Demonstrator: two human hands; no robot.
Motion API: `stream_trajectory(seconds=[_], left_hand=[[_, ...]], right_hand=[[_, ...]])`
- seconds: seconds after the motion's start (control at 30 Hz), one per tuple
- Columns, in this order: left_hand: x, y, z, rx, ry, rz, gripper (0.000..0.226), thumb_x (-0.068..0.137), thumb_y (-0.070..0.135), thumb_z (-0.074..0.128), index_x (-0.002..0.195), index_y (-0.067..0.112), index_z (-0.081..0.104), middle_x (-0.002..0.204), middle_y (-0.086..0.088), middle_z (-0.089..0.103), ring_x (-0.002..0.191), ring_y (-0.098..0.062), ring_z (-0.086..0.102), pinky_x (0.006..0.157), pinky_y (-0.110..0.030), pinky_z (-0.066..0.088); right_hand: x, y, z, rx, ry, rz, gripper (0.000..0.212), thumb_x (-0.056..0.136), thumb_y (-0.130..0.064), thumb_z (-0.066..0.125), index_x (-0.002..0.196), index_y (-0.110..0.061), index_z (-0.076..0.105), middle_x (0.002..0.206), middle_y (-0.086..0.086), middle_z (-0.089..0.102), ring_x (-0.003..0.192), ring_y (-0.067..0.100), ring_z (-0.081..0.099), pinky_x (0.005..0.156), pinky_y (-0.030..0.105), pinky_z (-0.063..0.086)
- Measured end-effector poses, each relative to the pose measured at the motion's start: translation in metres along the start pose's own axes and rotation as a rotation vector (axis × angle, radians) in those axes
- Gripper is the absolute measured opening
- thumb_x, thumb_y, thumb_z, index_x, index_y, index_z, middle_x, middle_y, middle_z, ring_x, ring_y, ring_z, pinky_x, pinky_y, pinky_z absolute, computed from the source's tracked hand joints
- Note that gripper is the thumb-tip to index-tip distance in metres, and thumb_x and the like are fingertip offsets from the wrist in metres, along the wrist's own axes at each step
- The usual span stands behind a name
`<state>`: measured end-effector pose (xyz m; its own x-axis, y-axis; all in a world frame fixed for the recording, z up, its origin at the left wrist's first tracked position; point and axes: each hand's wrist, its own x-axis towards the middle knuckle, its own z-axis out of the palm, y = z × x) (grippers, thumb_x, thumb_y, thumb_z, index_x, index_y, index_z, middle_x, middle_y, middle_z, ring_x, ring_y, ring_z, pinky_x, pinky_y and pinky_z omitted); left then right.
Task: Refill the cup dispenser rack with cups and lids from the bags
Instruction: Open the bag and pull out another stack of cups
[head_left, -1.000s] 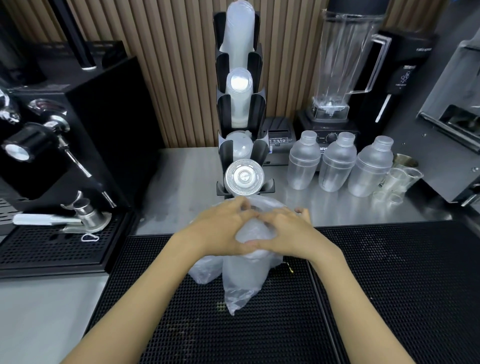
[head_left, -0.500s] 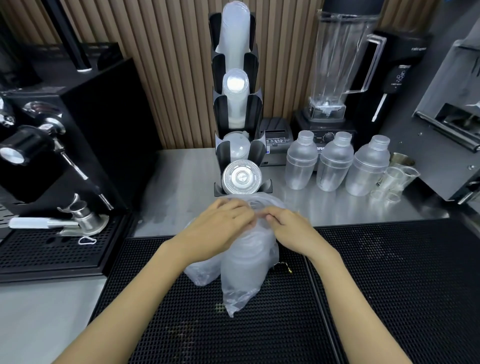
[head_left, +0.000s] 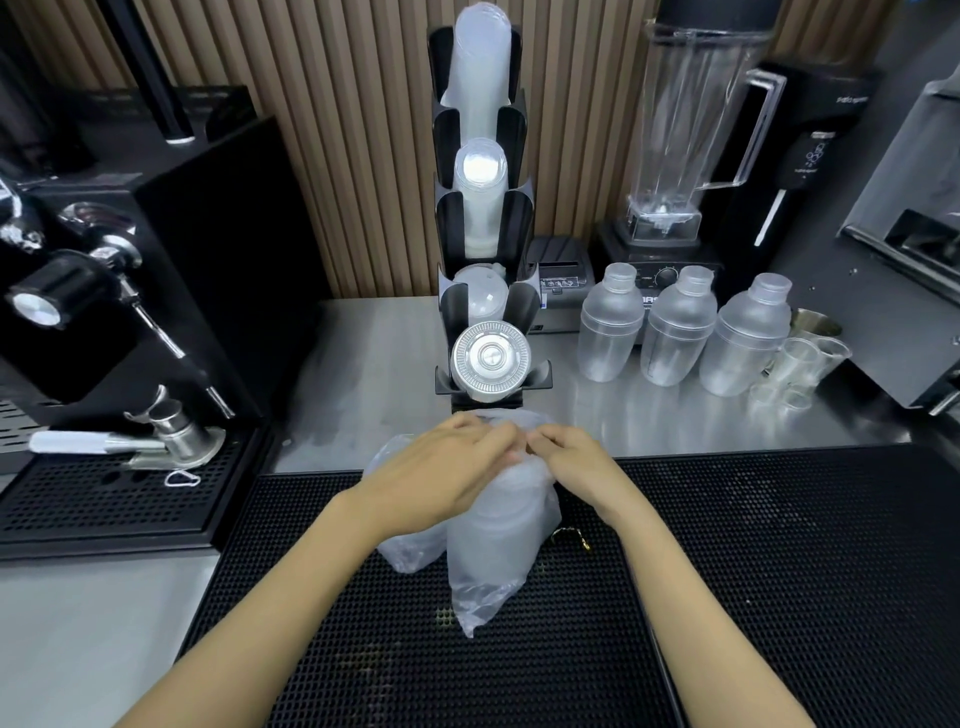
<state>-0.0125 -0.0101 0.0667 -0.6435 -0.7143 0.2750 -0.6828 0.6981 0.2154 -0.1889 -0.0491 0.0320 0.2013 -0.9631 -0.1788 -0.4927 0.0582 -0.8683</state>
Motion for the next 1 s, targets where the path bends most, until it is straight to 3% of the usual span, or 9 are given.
stream_trajectory(seconds=[0.1, 0.17, 0.3, 0.47, 0.6, 0.73, 0.83, 0.93, 1.0], left_hand=[[-0.004, 0.001, 0.002, 0.038, 0.025, -0.140, 0.041, 0.096, 0.048, 0.016, 0.095, 0.018, 0.045, 0.062, 0.007, 0.046, 0.065, -0.024, 0.050, 0.069, -0.027, 0.039], [-0.006, 0.000, 0.003, 0.109, 0.047, -0.252, 0.047, 0.094, 0.053, 0.025, 0.096, 0.015, 0.053, 0.076, 0.000, 0.059, 0.074, -0.028, 0.059, 0.062, -0.032, 0.041], [-0.006, -0.003, -0.001, -0.014, 0.004, -0.443, 0.035, 0.083, 0.051, 0.061, 0.105, 0.024, 0.060, 0.104, 0.012, 0.058, 0.096, -0.012, 0.056, 0.077, -0.024, 0.042], [-0.007, -0.010, 0.008, -0.360, -0.243, -0.681, 0.052, 0.073, 0.059, 0.067, 0.107, 0.030, 0.041, 0.084, 0.013, 0.055, 0.079, -0.005, 0.051, 0.067, -0.020, 0.040], [-0.023, -0.018, 0.033, -0.816, -0.169, -0.839, 0.064, 0.066, 0.069, 0.065, 0.115, 0.033, 0.045, 0.115, 0.011, 0.056, 0.106, -0.004, 0.055, 0.093, -0.024, 0.044], [-0.030, -0.017, 0.034, -0.700, 0.040, -0.696, 0.067, 0.063, 0.073, 0.064, 0.119, 0.044, 0.042, 0.133, 0.023, 0.045, 0.113, 0.004, 0.050, 0.099, -0.024, 0.040], [-0.030, -0.019, 0.022, -0.288, 0.123, -0.298, 0.056, 0.085, 0.063, 0.048, 0.136, 0.042, 0.039, 0.150, 0.027, 0.023, 0.138, 0.007, 0.021, 0.110, -0.026, 0.023], [-0.028, -0.017, 0.015, -0.113, 0.043, -0.091, 0.053, 0.085, 0.065, 0.045, 0.127, 0.034, 0.049, 0.149, 0.024, 0.029, 0.144, 0.000, 0.013, 0.112, -0.031, 0.020], [-0.029, -0.016, 0.014, -0.077, 0.035, -0.032, 0.054, 0.079, 0.069, 0.052, 0.112, 0.026, 0.054, 0.139, 0.020, 0.042, 0.140, -0.003, 0.024, 0.111, -0.033, 0.025]], right_hand=[[-0.002, -0.001, -0.001, -0.097, -0.024, -0.049, 0.027, 0.093, -0.032, 0.047, 0.097, -0.018, 0.069, 0.092, 0.006, 0.069, 0.085, 0.013, 0.055, 0.074, 0.027, 0.040], [-0.005, -0.003, -0.002, -0.120, -0.041, -0.095, 0.028, 0.090, -0.037, 0.053, 0.102, -0.018, 0.070, 0.099, -0.002, 0.070, 0.092, 0.009, 0.059, 0.080, 0.022, 0.042], [-0.005, -0.006, -0.006, -0.103, -0.015, -0.135, 0.027, 0.086, -0.038, 0.060, 0.099, -0.018, 0.071, 0.102, -0.003, 0.071, 0.095, 0.008, 0.063, 0.090, 0.024, 0.048], [-0.004, 0.008, 0.000, -0.071, -0.114, -0.010, 0.046, 0.091, -0.053, 0.039, 0.116, -0.024, 0.064, 0.120, 0.000, 0.065, 0.114, 0.012, 0.056, 0.103, 0.029, 0.040], [-0.009, 0.021, 0.013, 0.243, -0.207, 0.058, 0.052, 0.093, -0.056, 0.029, 0.122, -0.025, 0.059, 0.128, -0.008, 0.058, 0.119, 0.005, 0.051, 0.110, 0.028, 0.033], [-0.010, 0.024, 0.015, 0.208, -0.098, 0.027, 0.046, 0.094, -0.051, 0.035, 0.115, -0.023, 0.064, 0.120, -0.008, 0.063, 0.114, 0.008, 0.056, 0.103, 0.027, 0.039], [-0.017, 0.011, 0.010, 0.181, 0.079, -0.145, 0.031, 0.090, -0.040, 0.051, 0.113, -0.022, 0.062, 0.110, -0.009, 0.066, 0.108, 0.004, 0.058, 0.096, 0.018, 0.043], [-0.035, -0.007, -0.002, 0.157, -0.019, -0.347, 0.046, 0.075, -0.041, 0.065, 0.118, -0.027, 0.057, 0.120, -0.016, 0.059, 0.113, -0.011, 0.049, 0.094, 0.002, 0.033], [-0.044, -0.009, -0.007, 0.049, -0.153, -0.439, 0.056, 0.068, -0.034, 0.077, 0.119, -0.031, 0.055, 0.127, -0.020, 0.054, 0.121, -0.009, 0.043, 0.099, 0.003, 0.028]])
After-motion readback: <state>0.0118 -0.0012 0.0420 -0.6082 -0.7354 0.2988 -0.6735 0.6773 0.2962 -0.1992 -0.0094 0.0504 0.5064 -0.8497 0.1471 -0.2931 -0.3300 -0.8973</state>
